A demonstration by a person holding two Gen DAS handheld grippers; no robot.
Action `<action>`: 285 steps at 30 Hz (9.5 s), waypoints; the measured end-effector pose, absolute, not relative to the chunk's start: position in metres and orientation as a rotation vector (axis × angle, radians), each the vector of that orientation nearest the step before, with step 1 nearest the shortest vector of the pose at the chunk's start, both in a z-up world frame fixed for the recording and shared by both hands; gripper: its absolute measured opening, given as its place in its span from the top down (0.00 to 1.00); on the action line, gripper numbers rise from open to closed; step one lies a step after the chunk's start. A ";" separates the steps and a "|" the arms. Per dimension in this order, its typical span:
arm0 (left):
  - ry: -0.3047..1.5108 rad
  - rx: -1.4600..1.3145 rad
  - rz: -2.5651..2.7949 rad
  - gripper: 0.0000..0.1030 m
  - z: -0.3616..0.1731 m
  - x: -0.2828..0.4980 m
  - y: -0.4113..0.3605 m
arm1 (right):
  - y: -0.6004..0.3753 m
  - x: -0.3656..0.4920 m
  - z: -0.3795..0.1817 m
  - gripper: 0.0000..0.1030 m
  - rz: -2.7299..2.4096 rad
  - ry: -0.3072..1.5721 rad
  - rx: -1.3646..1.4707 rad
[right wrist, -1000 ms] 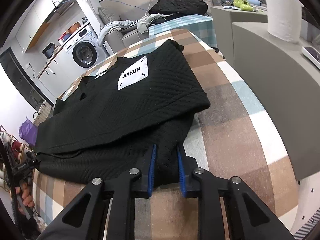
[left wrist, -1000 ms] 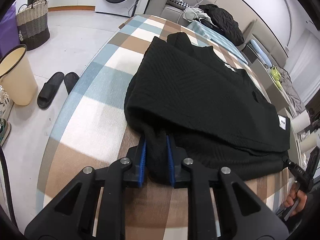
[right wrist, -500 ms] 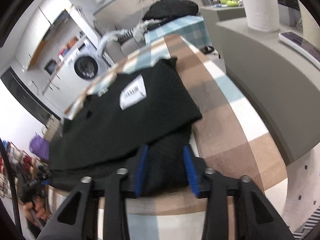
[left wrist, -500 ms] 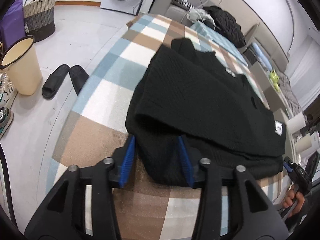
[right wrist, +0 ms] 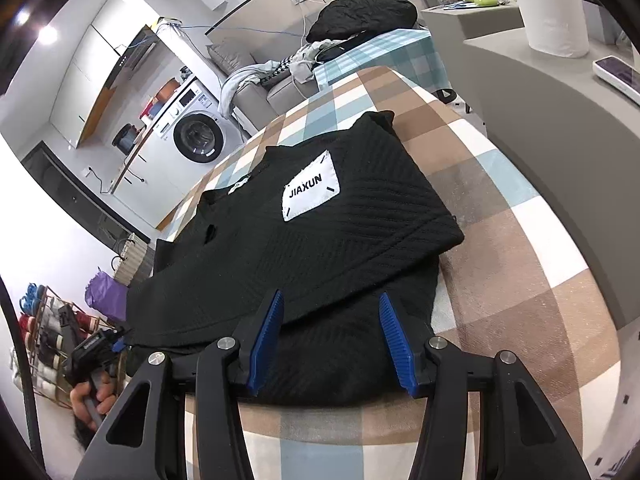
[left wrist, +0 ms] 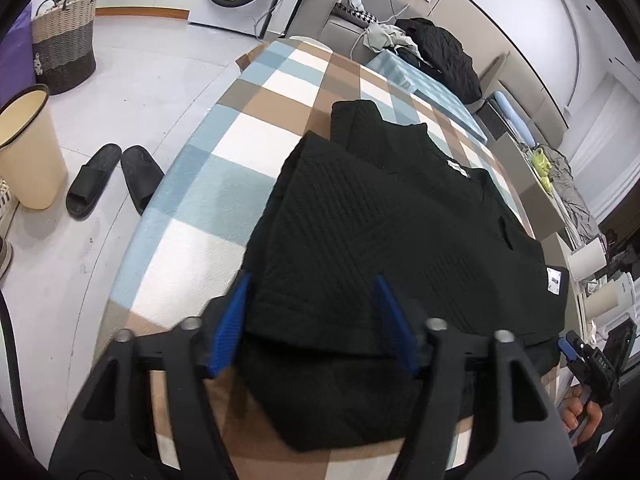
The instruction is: Fold small clothes
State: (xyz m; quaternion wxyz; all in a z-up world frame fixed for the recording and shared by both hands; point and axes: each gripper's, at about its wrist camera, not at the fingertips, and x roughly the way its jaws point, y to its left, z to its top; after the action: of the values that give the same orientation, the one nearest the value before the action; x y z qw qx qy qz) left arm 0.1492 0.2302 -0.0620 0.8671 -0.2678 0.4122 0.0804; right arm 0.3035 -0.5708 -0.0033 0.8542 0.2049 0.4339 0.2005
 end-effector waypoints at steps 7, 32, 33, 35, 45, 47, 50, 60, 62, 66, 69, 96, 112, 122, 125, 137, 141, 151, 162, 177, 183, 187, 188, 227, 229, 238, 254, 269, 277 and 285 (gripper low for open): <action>0.821 -0.489 0.120 0.63 -0.038 0.153 0.209 | -0.569 0.306 -0.005 0.50 0.419 0.918 0.419; 0.796 -0.623 0.155 0.96 -0.048 0.172 0.239 | -0.597 0.354 -0.006 0.83 0.285 0.881 0.435; 0.790 -0.620 0.153 0.96 -0.045 0.172 0.239 | -0.597 0.353 -0.002 0.90 0.287 0.866 0.426; 0.782 -0.616 0.150 0.96 -0.041 0.173 0.239 | -0.597 0.347 0.009 0.94 0.320 0.829 0.417; 0.740 -0.627 0.136 0.96 -0.020 0.191 0.248 | -0.593 0.358 0.049 0.95 0.377 0.725 0.510; 0.726 -0.615 0.132 0.97 -0.014 0.204 0.250 | -0.589 0.377 0.053 0.95 0.364 0.725 0.522; 0.703 -0.597 0.122 0.97 -0.001 0.231 0.255 | -0.581 0.408 0.059 0.95 0.338 0.739 0.539; 0.800 -0.621 0.121 0.96 -0.014 0.339 0.282 | -0.557 0.517 0.044 0.90 0.242 0.856 0.641; 0.856 -0.665 0.128 0.96 -0.032 0.349 0.290 | -0.558 0.523 0.036 0.79 0.228 0.878 0.659; 0.869 -0.687 0.136 0.83 -0.048 0.341 0.296 | -0.566 0.507 0.038 0.60 0.225 0.844 0.646; 0.823 -0.677 0.192 0.41 -0.042 0.327 0.305 | -0.576 0.500 0.042 0.58 0.194 0.811 0.612; 0.877 -0.517 0.136 0.38 -0.047 0.301 0.269 | -0.533 0.528 0.008 0.94 0.284 0.824 0.344; 0.904 -0.408 0.125 0.38 -0.041 0.338 0.254 | -0.575 0.518 -0.008 0.49 0.103 0.891 0.588; 1.010 -0.080 0.142 0.56 -0.059 0.413 0.213 | -0.545 0.492 0.005 0.45 0.202 0.911 0.431; 0.988 -0.063 0.149 0.95 -0.064 0.414 0.212 | -0.538 0.486 0.007 0.45 0.209 0.909 0.366; 0.783 -0.299 0.253 1.00 -0.027 0.382 0.276 | -0.540 0.493 0.014 0.44 0.174 0.895 0.367; 0.813 -0.349 0.249 1.00 -0.039 0.381 0.287 | -0.541 0.496 0.014 0.44 0.142 0.899 0.361; 0.827 -0.314 0.243 1.00 -0.046 0.380 0.278 | -0.533 0.522 -0.003 0.44 0.035 0.908 0.317; 0.745 -0.351 0.250 1.00 -0.036 0.355 0.281 | -0.567 0.499 0.021 0.92 0.308 0.541 0.617; 0.905 -0.401 0.276 0.99 -0.060 0.335 0.281 | -0.572 0.521 -0.010 0.52 0.097 0.858 0.586; 0.928 -0.366 0.238 0.59 -0.063 0.302 0.249 | -0.568 0.483 -0.007 0.46 0.189 0.949 0.521; 0.918 -0.357 0.214 0.40 -0.055 0.270 0.232 | -0.566 0.451 -0.004 0.43 0.227 0.969 0.412; 0.916 -0.353 0.211 0.39 -0.054 0.262 0.228 | -0.565 0.442 -0.004 0.42 0.229 0.967 0.388; 0.930 -0.296 0.196 0.95 -0.054 0.156 0.182 | -0.547 0.361 -0.013 0.76 0.277 0.970 0.100; 0.929 -0.300 0.202 0.95 -0.052 0.154 0.184 | -0.546 0.360 -0.010 0.72 0.275 0.964 0.095; 0.945 -0.325 0.226 0.76 -0.049 0.134 0.188 | -0.536 0.348 0.019 0.51 0.257 0.907 0.046; 0.932 -0.369 0.214 0.36 -0.038 0.111 0.169 | -0.485 0.324 0.034 0.29 0.386 0.885 0.020; 0.966 -0.615 0.151 0.32 -0.060 0.074 0.154 | -0.426 0.316 -0.007 0.29 0.540 0.974 0.061; 0.956 -0.640 0.173 0.32 -0.069 0.084 0.152 | -0.413 0.314 -0.009 0.29 0.581 0.973 0.055; 0.946 -0.599 0.199 0.32 -0.069 0.104 0.144 | -0.410 0.315 -0.011 0.29 0.593 0.980 0.048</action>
State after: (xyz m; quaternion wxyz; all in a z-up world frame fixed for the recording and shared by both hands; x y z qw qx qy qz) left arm 0.1036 0.1440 -0.0686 0.8426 -0.2838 0.4478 0.0941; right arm 0.3150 -0.4104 -0.0113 0.8401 0.0227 0.4638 0.2804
